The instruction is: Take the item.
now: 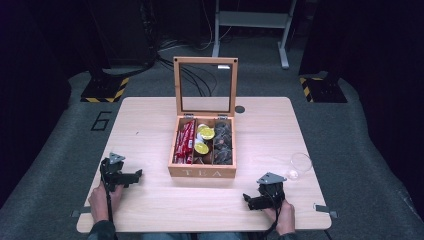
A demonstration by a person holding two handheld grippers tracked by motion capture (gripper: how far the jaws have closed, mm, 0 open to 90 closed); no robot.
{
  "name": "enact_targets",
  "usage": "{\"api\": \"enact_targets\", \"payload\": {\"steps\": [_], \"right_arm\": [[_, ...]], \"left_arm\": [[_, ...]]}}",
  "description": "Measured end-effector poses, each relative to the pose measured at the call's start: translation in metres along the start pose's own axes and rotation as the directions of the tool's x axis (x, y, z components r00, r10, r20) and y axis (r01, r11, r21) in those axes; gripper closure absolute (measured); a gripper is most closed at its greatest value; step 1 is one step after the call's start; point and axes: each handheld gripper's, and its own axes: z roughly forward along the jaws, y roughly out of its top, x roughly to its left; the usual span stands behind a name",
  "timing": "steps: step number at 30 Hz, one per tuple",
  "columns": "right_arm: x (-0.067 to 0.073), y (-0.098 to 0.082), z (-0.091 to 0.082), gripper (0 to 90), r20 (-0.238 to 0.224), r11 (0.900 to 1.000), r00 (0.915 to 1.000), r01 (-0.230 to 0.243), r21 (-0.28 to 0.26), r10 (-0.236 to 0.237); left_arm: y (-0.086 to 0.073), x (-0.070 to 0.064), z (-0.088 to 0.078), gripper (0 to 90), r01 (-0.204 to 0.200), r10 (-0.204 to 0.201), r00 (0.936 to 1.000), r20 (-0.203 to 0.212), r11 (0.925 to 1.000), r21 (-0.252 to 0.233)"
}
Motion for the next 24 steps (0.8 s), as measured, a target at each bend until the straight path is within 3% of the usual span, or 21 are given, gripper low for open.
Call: {"api": "enact_targets", "payload": {"steps": [13,14,24], "right_arm": [[-0.002,0.006,0.000,2.2,-0.005,0.999,0.9998,-0.018,0.038,0.018],[-0.002,0.007,-0.001,1.7,-0.011,0.999,0.9992,-0.039,0.033,0.039],[-0.009,0.024,-0.018,0.3,-0.038,0.998,0.9976,-0.058,0.004,0.058]], "left_arm": [[0.000,0.000,0.000,0.1,-0.001,0.001,1.0000,0.000,1.0000,0.001],[0.000,0.000,0.000,0.1,0.000,0.000,1.0000,0.000,1.0000,0.001],[0.000,0.000,0.000,0.1,-0.001,0.001,1.0000,0.000,1.0000,0.001]]}}
